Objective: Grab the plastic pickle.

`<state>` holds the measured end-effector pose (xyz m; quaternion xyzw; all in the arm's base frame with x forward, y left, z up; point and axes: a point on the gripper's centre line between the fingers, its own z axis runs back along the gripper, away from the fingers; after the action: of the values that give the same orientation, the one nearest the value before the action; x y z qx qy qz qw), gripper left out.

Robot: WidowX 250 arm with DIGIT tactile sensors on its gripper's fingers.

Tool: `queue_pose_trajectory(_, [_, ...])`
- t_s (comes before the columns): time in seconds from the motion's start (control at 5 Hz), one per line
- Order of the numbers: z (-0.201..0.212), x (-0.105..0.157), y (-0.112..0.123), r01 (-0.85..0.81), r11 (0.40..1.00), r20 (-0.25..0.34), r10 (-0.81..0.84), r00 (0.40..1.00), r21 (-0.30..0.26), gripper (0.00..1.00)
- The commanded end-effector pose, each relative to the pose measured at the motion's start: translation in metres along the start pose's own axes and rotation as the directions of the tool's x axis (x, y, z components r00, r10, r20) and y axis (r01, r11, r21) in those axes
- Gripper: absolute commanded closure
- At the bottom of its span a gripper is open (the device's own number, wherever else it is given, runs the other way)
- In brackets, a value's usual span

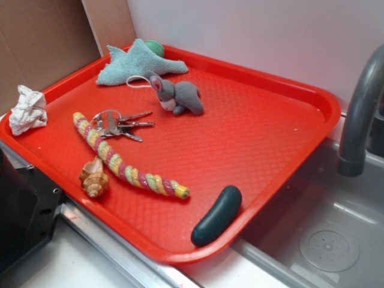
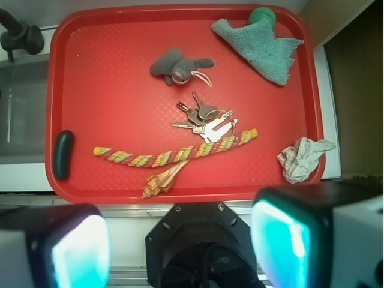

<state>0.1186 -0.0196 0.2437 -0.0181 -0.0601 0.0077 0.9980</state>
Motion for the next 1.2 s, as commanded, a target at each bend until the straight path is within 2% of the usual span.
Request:
queue_pose_trajectory(0.0, [0.0,0.0,0.0,0.0,1.0,0.0,0.0,1.0,0.0,0.0])
queue_pose_trajectory(0.2, [-0.053,0.009,-0.048,0.057,0.998,0.022,-0.057,0.998,0.002,0.0])
queue_pose_trajectory(0.4, [-0.092,0.019,-0.097,0.111,0.994,0.108,-0.113,0.988,0.023,0.0])
queue_pose_trajectory(0.6, [-0.11,-0.001,-0.152,0.269,0.955,0.054,-0.264,0.963,-0.123,0.0])
queue_pose_trajectory(1.0, [-0.11,-0.001,-0.152,0.269,0.955,0.054,-0.264,0.963,-0.123,0.0])
